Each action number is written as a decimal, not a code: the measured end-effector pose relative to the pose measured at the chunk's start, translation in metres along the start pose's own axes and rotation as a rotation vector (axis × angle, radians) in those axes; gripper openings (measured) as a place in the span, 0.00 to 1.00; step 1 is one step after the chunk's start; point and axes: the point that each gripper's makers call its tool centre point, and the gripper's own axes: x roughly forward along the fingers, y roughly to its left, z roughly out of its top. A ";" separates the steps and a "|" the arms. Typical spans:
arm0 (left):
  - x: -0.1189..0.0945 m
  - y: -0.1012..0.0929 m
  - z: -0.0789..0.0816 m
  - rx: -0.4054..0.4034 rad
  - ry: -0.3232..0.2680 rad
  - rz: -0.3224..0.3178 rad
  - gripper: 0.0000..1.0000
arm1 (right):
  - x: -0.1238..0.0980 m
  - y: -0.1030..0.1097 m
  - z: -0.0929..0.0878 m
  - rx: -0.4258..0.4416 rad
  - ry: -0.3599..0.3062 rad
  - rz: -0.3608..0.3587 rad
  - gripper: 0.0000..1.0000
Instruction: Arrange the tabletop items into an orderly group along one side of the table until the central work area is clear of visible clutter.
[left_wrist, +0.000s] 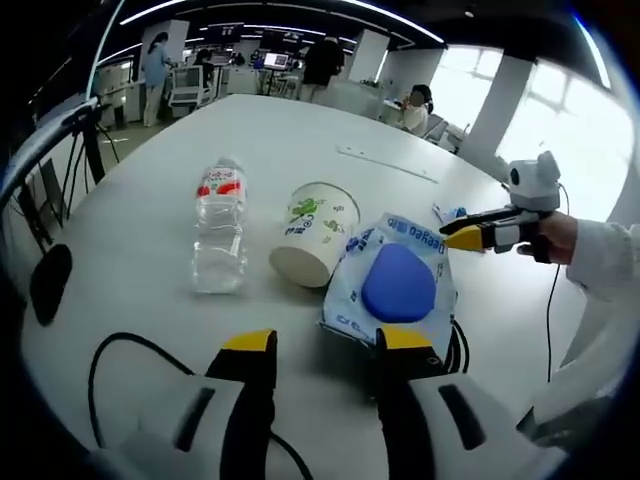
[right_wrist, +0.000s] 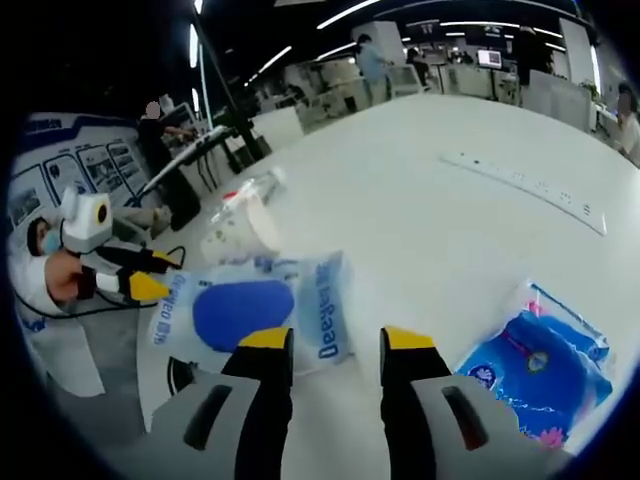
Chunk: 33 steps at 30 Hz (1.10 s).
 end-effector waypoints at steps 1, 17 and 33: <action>0.001 0.000 -0.001 -0.010 0.003 -0.004 0.37 | 0.000 0.001 -0.001 0.006 0.001 0.006 0.26; 0.007 -0.015 -0.007 -0.071 0.026 -0.073 0.10 | 0.000 -0.002 -0.012 0.030 0.021 0.001 0.02; 0.005 -0.022 -0.005 -0.050 0.031 -0.095 0.04 | -0.010 0.005 -0.010 0.030 0.002 0.000 0.00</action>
